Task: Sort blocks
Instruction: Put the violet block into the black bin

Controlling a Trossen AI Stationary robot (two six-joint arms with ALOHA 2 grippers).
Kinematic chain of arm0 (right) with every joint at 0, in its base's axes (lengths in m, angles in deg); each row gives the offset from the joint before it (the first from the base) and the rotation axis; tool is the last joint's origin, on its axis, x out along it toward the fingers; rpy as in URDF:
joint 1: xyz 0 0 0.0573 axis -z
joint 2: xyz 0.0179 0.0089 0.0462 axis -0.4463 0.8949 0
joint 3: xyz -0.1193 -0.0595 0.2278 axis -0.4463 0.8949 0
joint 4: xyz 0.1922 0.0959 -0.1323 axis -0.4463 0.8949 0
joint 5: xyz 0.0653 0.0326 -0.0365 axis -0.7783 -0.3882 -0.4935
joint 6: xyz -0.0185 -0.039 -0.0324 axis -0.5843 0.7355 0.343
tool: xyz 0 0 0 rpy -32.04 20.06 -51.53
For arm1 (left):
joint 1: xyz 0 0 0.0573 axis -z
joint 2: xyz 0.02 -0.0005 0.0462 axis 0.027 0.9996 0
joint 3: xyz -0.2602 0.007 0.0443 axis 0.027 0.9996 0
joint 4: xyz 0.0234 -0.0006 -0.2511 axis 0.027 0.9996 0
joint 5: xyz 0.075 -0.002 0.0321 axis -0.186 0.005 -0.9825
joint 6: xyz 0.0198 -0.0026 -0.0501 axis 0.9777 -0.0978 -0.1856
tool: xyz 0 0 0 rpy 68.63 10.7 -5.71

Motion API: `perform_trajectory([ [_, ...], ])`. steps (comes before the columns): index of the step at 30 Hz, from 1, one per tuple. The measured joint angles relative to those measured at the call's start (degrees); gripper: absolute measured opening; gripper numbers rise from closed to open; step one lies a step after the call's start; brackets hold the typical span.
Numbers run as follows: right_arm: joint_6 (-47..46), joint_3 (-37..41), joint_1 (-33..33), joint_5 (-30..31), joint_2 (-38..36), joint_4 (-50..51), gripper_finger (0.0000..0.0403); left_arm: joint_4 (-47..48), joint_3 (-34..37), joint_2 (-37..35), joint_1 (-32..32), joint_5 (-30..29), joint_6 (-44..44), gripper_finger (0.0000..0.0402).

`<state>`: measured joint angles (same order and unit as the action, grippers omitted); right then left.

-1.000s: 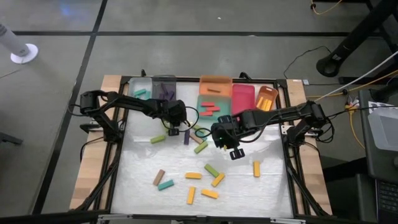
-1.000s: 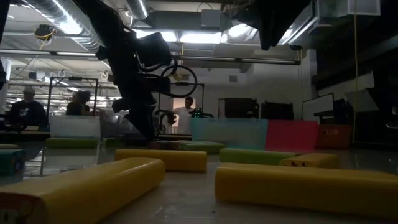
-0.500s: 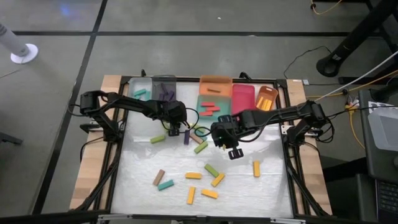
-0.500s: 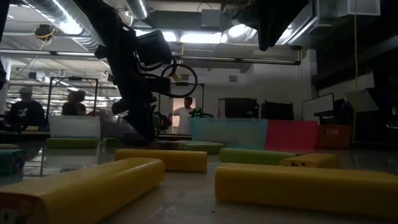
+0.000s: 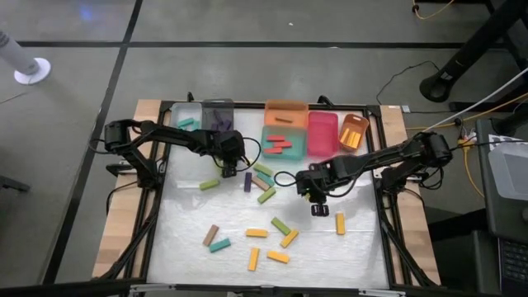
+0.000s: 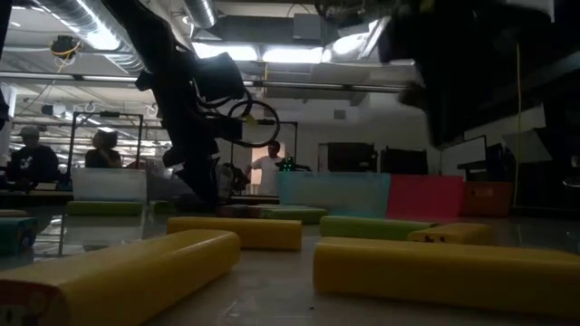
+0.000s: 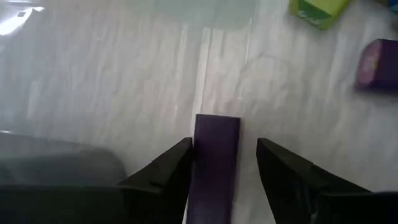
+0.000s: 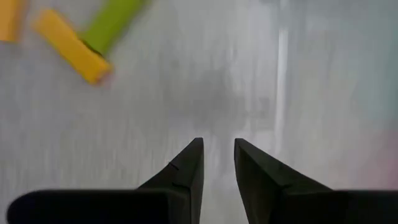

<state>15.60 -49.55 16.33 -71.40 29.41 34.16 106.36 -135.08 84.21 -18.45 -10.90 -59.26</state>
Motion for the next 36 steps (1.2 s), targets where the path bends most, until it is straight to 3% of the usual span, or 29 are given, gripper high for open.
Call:
perform_trajectory([
  [4,-14.52,4.64,-0.33,0.02,-0.86,-0.2,0.009,1.36,0.01,0.0,-0.01,2.93,-0.91,0.0159],
  [7,-20.35,6.31,-1.87,0.07,-0.84,-0.04,0.009,2.58,0.12,0.14,0.02,5.02,-1.39,0.0144],
  [15,-22.09,6.6,-8.64,2.44,-0.86,-1.94,0.009,2.93,0.23,0.24,0.02,4.68,-1.34,0.014],
  [23,-22.09,6.6,-10.95,2.63,-0.86,-2.52,0.009,2.95,0.22,0.26,0.04,4.47,-1.58,0.0146],
  [36,-22.08,6.6,-10.84,2.67,-0.86,-2.49,0.009,3.4,0.01,0.13,0.02,5.42,-2.27,0.0085],
])
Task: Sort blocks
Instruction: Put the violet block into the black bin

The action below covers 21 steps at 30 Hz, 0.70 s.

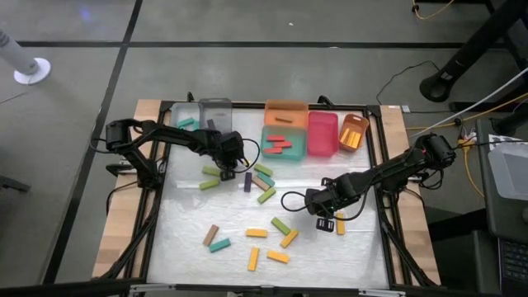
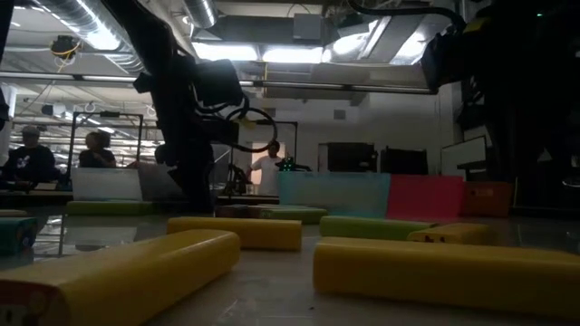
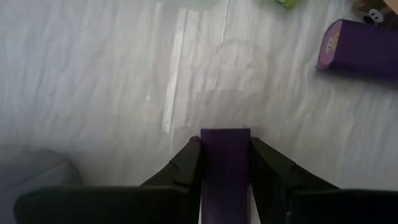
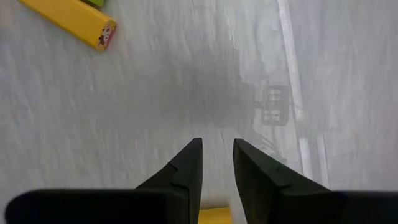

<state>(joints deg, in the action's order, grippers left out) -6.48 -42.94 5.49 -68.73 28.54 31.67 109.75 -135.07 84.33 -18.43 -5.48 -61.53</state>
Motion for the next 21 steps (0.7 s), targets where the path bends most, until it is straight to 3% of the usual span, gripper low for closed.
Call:
perform_trajectory([
  [14,0.01,-4.75,0.02,-0.07,0.02,3.21,0.009,1.78,-8.43,-4.54,0.0,-0.39,-0.57,0.0094],
  [21,-0.08,-4.83,0.02,-0.13,0.02,2.72,0.009,6.94,-11.63,-10.52,-1.77,-10.6,-0.5,0.01],
])
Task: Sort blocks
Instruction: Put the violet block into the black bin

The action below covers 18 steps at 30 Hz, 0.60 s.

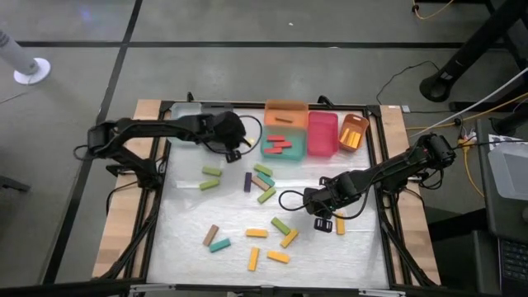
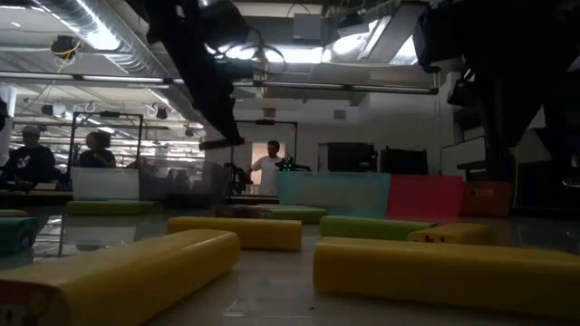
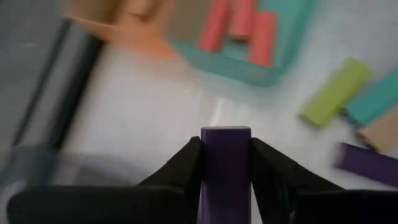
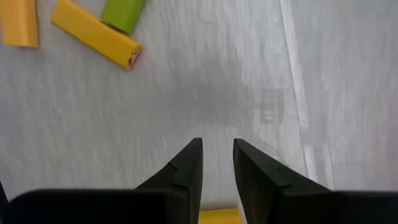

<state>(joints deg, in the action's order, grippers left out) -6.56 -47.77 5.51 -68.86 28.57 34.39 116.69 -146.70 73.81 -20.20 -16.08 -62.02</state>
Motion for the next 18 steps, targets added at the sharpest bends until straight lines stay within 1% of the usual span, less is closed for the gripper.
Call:
perform_trajectory([
  [4,-0.17,0.0,0.0,-1.64,0.0,0.05,0.009,5.07,0.0,-3.28,-2.02,-7.03,-2.23,0.01],
  [6,-1.34,0.0,0.0,-3.52,0.02,-0.04,0.009,7.96,0.0,-4.46,-3.4,-9.0,-3.21,0.01],
  [9,-4.17,0.0,0.0,-5.17,0.02,0.04,0.009,10.07,0.13,-4.84,-5.42,-9.32,-4.13,0.0105],
  [12,-7.09,0.0,0.0,-5.64,0.02,0.15,0.0095,9.13,1.24,-4.57,-6.89,-9.32,-4.11,0.0116],
  [14,-9.18,0.0,0.0,-6.13,0.02,0.17,0.0107,9.26,2.06,-4.44,-7.74,-9.31,-3.45,0.0124],
  [18,-10.83,0.22,0.02,-5.97,0.02,0.45,0.015,9.79,3.26,-4.44,-9.12,-9.32,-2.31,0.0144],
])
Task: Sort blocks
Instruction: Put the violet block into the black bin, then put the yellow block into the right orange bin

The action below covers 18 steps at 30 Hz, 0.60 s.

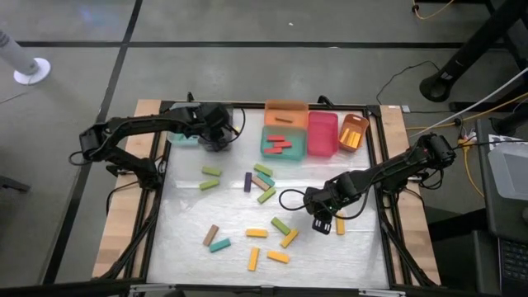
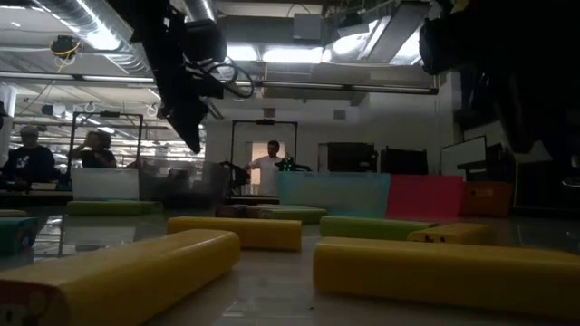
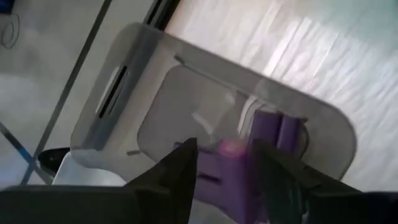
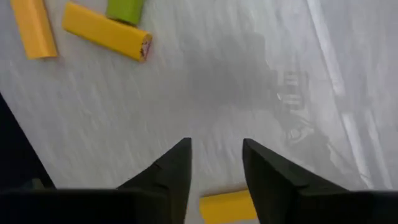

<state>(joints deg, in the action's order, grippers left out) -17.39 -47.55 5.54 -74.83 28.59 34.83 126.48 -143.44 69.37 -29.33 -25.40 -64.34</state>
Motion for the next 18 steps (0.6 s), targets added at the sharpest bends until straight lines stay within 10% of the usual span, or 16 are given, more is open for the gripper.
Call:
perform_trajectory([
  [18,-18.74,-0.02,10.53,-10.37,0.0,22.56,0.0169,-2.14,0.04,-0.66,-2.37,0.63,0.77,0.0151],
])
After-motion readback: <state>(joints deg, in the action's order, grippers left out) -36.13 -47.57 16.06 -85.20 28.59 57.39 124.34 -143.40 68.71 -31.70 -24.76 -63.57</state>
